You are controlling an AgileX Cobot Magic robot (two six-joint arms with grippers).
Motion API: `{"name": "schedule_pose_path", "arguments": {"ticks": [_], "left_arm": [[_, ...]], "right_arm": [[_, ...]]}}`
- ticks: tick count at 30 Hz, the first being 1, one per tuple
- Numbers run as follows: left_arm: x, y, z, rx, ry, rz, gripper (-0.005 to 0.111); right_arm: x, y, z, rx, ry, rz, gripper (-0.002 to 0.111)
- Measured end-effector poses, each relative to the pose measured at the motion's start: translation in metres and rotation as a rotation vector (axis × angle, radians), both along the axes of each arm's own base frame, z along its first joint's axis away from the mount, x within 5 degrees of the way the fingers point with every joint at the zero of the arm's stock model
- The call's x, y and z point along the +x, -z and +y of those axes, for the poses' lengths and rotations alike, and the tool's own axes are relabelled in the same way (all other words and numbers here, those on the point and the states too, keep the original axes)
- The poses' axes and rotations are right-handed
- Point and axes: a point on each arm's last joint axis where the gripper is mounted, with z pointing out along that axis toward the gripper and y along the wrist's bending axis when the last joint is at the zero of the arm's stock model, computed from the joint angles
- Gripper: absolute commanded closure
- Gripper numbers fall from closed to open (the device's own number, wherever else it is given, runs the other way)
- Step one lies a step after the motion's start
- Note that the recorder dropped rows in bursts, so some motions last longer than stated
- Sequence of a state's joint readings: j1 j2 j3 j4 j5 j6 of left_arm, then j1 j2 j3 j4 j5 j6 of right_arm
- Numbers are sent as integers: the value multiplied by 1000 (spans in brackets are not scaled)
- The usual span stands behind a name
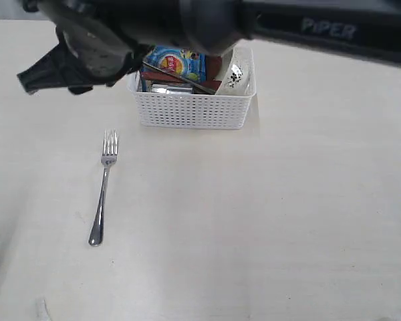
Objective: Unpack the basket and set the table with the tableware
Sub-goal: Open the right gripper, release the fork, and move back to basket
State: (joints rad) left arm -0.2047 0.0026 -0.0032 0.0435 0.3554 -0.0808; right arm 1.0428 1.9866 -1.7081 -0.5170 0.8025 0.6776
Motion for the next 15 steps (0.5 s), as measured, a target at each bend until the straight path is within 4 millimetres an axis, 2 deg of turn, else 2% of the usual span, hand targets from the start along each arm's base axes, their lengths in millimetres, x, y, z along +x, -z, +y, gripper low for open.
{"name": "schedule_pose_path", "arguments": {"ticks": [3, 6, 11, 15], "left_arm": [[0, 0, 0, 0, 0, 0, 107], [0, 0, 0, 0, 0, 0, 107], [0, 0, 0, 0, 0, 0, 107], [0, 0, 0, 0, 0, 0, 107]], "right_arm": [[20, -12, -20, -59, -3, -72, 62], [45, -10, -40, -118, -8, -88, 62], [90, 14, -73, -158, -13, -13, 62], [116, 35, -94, -122, -65, 80, 62]]}}
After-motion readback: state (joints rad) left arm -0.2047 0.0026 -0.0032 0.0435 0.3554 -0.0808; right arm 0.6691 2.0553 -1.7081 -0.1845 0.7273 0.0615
